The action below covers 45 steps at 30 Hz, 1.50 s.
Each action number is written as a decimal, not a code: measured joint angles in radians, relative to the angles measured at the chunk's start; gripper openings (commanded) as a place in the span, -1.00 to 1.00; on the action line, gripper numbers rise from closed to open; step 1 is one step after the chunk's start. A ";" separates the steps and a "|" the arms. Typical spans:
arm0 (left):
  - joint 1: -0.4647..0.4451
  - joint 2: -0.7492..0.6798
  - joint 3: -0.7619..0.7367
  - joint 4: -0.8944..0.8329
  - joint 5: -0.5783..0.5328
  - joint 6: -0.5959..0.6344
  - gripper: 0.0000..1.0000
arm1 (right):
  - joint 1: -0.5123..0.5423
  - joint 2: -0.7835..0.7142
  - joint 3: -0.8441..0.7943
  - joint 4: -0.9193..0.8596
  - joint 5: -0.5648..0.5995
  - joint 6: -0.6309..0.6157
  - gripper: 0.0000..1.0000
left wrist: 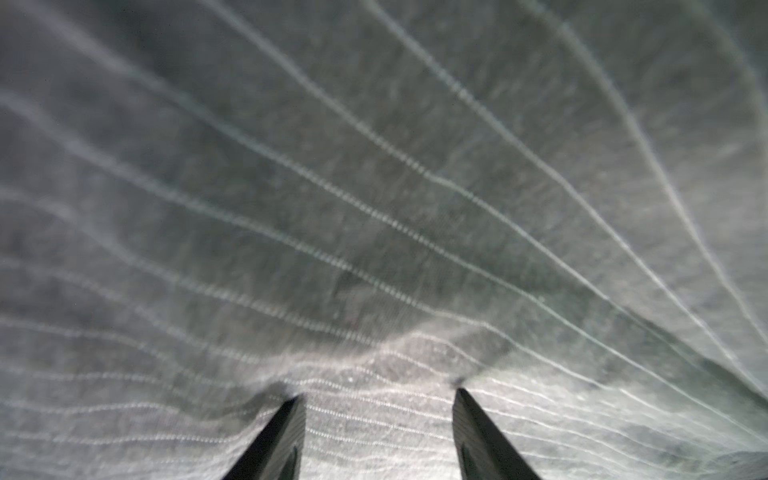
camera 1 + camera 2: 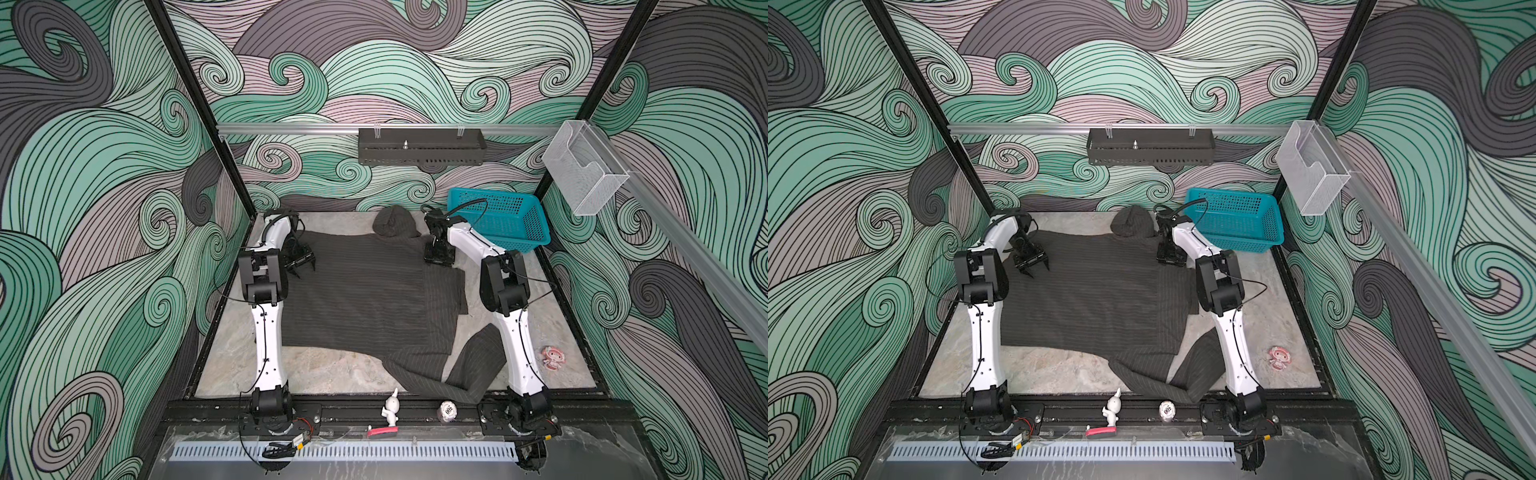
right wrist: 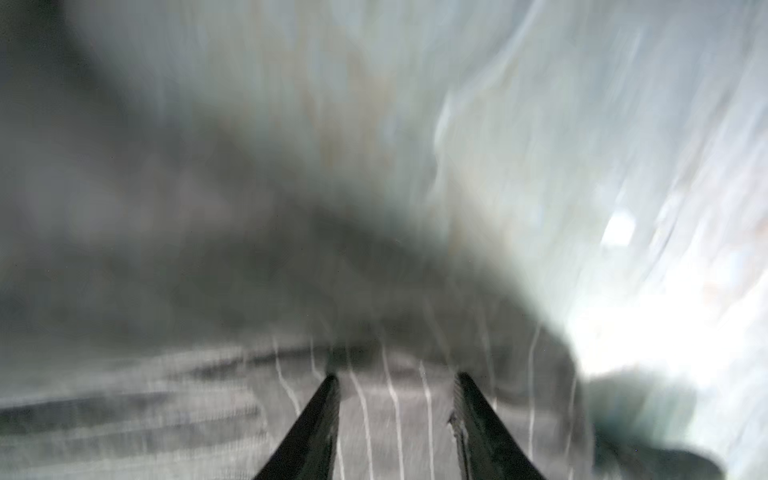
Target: Fold and stack the long sleeve shirts
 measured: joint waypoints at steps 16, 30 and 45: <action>0.000 -0.158 -0.137 0.044 0.070 0.000 0.40 | 0.011 -0.086 0.061 -0.097 0.014 -0.039 0.18; 0.100 -1.077 -0.964 0.211 0.019 -0.131 0.46 | 0.136 -0.864 -0.649 -0.085 0.043 0.093 0.33; 0.230 -1.326 -1.488 0.385 -0.026 -0.421 0.60 | 0.209 -1.237 -0.966 -0.135 -0.001 0.233 0.34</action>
